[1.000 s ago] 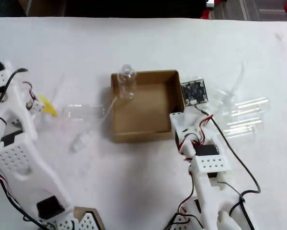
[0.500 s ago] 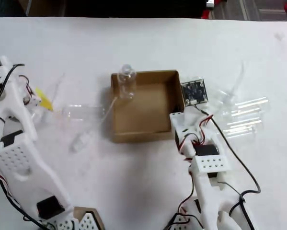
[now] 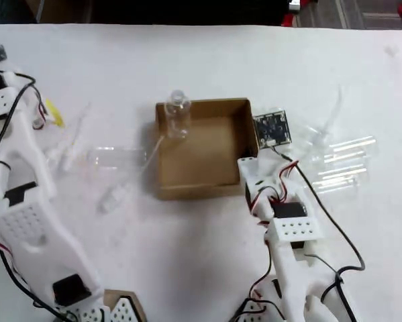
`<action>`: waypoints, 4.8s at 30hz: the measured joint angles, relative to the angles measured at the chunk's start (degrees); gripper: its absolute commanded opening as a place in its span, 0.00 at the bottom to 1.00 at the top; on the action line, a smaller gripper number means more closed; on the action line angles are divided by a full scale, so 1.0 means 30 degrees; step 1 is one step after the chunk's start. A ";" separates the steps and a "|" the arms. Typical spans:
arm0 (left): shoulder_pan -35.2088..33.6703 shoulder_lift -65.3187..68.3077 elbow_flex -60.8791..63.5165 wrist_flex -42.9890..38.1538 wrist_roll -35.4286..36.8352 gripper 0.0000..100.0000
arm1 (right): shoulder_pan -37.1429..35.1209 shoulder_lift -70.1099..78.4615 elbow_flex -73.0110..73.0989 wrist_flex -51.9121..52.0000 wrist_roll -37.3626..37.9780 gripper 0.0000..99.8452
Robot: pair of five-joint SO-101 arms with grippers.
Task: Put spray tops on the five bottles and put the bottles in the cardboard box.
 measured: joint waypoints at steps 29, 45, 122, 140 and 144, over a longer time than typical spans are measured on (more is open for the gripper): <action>-0.1817 0.3546 0.0879 0.5363 -0.3458 0.23 | -0.0440 0.0000 0.0264 -0.0029 0.0000 0.13; -0.1758 -1.1341 0.9817 0.5421 -0.3458 0.28 | -0.0440 0.0000 0.0264 -0.0029 0.0000 0.13; 0.4777 0.2374 -0.0088 0.5245 1.1194 0.17 | -0.0440 0.0000 0.0264 -0.0029 0.0000 0.13; 0.6066 -0.1553 -0.2520 0.5480 0.6476 0.17 | -0.0440 0.0000 0.0264 -0.0029 0.0000 0.13; 0.5714 -0.7121 0.2696 0.5480 0.6447 0.20 | -0.0440 0.0000 0.0264 -0.0029 0.0000 0.13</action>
